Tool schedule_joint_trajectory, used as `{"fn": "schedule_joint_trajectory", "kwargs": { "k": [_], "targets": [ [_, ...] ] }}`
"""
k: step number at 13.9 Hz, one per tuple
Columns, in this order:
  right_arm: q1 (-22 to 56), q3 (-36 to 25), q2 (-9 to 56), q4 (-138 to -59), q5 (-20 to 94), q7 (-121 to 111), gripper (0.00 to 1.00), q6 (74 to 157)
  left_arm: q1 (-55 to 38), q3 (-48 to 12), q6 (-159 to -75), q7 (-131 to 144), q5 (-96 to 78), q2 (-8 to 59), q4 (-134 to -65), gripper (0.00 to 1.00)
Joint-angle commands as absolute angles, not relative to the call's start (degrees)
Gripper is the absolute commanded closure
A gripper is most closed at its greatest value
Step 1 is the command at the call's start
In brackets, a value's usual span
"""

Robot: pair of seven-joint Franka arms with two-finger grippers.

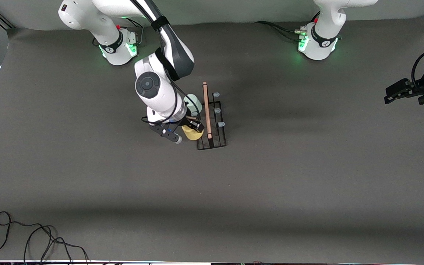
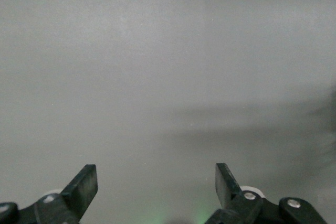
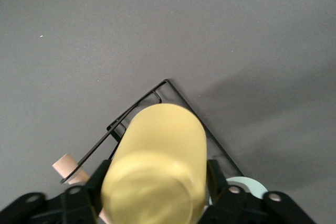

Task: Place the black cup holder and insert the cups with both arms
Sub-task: 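Place the yellow cup onto a rack peg with the right gripper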

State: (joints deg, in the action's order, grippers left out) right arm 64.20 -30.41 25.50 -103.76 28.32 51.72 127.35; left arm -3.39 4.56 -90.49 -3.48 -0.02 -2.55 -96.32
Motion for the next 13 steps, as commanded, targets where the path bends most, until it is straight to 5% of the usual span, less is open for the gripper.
{"fn": "schedule_joint_trajectory", "kwargs": {
  "k": [1, 5, 9, 13],
  "targets": [
    [65.0, -31.2, 25.0, -103.2, 26.2, 53.4, 0.0, 127.1, -3.9, 4.5, -90.3, -2.4, 0.5, -3.3, -96.8, 0.0],
    [63.3, -35.5, 20.9, -97.5, 18.4, 50.0, 0.0, 110.5, -3.9, 3.5, -90.1, -2.3, 0.6, -3.3, -96.5, 0.0],
    [63.5, -47.5, 18.5, -87.6, 18.2, 35.5, 0.0, 88.1, -4.0, 3.3, -90.4, -2.3, 3.1, -2.8, -96.7, 0.0],
    [63.5, -60.0, 15.1, -83.4, 17.8, 21.6, 0.0, 76.2, -3.8, 3.3, -90.9, -1.0, 3.0, -3.1, -96.2, 0.0]
  ]
}}
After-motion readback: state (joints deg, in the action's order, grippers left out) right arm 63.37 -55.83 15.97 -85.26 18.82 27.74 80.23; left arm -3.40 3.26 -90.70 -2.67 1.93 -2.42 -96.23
